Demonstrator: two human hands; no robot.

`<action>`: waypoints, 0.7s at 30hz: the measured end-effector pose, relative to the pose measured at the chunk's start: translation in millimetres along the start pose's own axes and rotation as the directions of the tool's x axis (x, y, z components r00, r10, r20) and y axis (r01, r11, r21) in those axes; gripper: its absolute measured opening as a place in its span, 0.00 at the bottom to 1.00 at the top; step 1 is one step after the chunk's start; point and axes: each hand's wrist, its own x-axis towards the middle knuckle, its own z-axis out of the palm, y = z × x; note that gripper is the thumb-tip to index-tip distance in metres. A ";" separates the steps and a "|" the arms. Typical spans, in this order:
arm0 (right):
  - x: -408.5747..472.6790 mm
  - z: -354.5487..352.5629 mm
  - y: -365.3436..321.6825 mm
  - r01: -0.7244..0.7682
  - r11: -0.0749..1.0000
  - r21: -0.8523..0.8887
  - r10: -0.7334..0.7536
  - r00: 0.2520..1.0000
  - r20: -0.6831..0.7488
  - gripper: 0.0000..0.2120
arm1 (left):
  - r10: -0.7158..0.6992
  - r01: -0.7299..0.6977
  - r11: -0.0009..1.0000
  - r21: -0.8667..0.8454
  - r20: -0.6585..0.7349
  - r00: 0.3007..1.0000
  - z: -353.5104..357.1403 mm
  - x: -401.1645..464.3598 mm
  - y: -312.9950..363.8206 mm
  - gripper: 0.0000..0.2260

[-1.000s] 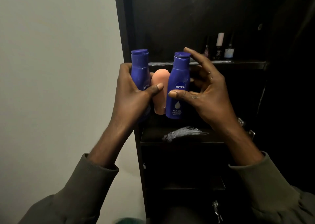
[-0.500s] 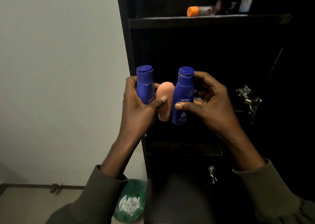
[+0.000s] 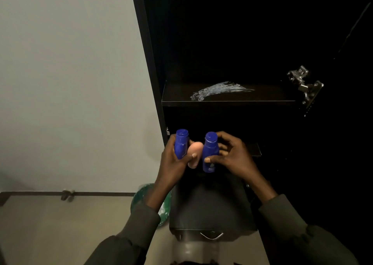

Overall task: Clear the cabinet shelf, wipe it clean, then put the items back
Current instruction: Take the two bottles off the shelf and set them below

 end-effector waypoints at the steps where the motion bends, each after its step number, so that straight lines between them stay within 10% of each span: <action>1: 0.6 3.2 12.6 -0.022 1.000 -0.002 0.022 1.000 0.004 0.29 | -0.027 0.027 0.999 0.019 0.015 1.000 1.6 -0.6 -14.9 0.16; 21: 10.0 56.8 210.4 -0.300 0.889 -0.347 0.311 0.950 -0.025 0.17 | -0.299 0.280 0.932 0.232 0.052 0.953 38.3 -18.5 -205.6 0.11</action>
